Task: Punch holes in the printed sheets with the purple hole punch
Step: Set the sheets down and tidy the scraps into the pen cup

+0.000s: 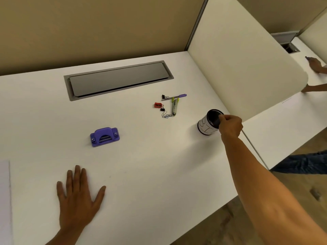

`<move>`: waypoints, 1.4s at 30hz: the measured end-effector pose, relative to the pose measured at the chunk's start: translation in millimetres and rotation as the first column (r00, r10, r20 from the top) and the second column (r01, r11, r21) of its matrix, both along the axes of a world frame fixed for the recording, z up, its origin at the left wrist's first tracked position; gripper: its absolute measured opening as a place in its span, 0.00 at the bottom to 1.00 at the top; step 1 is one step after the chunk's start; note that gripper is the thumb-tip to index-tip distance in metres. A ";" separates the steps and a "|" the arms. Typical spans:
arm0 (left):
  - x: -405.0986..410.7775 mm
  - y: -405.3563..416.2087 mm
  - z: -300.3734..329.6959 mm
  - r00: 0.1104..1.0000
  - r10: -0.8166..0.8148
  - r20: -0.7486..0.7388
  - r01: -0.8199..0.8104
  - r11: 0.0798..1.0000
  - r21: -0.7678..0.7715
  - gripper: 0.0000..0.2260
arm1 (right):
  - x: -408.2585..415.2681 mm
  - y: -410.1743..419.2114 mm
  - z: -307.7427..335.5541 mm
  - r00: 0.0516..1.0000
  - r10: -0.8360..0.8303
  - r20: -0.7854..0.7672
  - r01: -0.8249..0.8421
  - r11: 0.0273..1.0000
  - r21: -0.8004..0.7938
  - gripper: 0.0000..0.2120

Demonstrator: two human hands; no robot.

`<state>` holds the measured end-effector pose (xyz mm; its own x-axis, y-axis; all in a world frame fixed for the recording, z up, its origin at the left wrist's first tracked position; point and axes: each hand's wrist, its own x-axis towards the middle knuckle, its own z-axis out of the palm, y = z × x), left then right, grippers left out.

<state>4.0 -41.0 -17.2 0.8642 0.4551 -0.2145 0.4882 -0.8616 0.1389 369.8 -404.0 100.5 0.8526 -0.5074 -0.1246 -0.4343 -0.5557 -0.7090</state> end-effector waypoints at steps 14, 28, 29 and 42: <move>-2.8 2.6 -8.3 1.000 0.008 0.009 -0.008 1.000 -0.002 0.42 | 3.1 10.7 5.6 0.986 0.029 -0.167 -0.071 0.964 -0.255 0.08; -3.0 5.2 -13.4 1.000 -0.002 -0.006 0.002 1.000 -0.010 0.42 | -95.3 91.1 -32.9 0.844 0.334 0.419 -0.335 0.939 -0.073 0.09; -3.9 5.1 -13.7 1.000 -0.002 -0.008 0.002 1.000 -0.007 0.42 | -116.1 103.6 -41.6 0.856 0.342 0.388 -0.370 0.929 -0.004 0.09; -3.8 5.3 -1.7 0.999 0.044 0.017 -0.043 0.998 -0.039 0.30 | -306.0 203.2 -118.2 0.234 0.938 -0.255 -0.913 0.123 -0.389 0.31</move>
